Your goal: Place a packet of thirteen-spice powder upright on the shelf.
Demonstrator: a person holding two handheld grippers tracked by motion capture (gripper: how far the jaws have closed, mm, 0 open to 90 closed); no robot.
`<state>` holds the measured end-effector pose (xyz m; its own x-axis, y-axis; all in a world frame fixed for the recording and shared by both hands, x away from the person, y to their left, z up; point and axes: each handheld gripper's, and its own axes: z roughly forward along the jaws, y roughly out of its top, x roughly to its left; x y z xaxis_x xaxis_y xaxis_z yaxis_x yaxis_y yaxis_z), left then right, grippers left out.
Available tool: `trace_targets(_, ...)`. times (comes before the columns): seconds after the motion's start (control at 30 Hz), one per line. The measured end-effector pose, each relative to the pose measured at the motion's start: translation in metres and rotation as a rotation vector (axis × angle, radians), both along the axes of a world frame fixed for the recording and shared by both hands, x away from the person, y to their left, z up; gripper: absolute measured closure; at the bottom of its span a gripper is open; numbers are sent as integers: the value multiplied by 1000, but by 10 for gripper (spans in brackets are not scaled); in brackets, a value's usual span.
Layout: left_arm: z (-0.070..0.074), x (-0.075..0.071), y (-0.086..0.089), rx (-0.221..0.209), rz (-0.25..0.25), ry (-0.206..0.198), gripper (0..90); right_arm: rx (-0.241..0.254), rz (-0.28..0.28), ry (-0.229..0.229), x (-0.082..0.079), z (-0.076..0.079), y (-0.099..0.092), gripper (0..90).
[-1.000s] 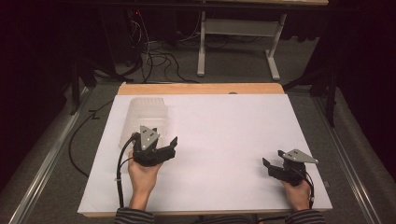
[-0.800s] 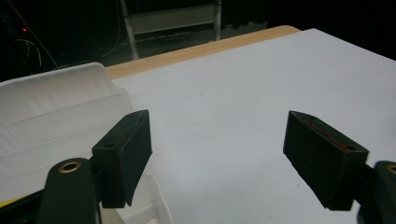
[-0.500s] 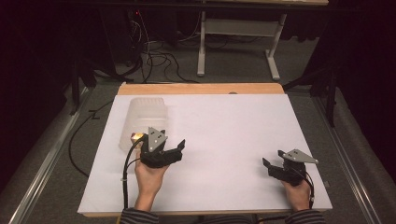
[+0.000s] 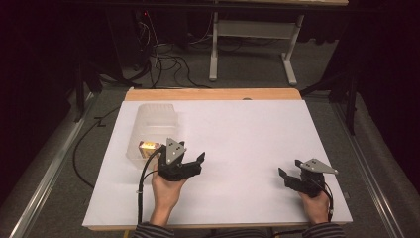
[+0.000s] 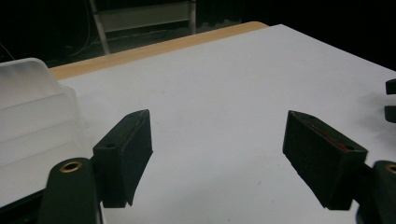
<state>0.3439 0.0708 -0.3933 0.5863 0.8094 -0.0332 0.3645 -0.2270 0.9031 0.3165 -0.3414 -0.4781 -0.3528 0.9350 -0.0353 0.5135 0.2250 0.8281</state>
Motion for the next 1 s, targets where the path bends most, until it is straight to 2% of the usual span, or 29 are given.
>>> trace_targets(0.6,-22,-1,-28,-25,-64,48,250,-4,3,-8,0,0,0,274)
trace_targets(0.87,-47,2,-46,1,-67,70,257,-4,5,-12,0,0,0,274)
trace_targets(0.97,-53,4,-50,16,-60,68,260,-1,2,-12,0,0,0,274)
trace_targets(1.0,-58,7,-53,34,-56,70,259,0,1,-7,0,0,0,274)
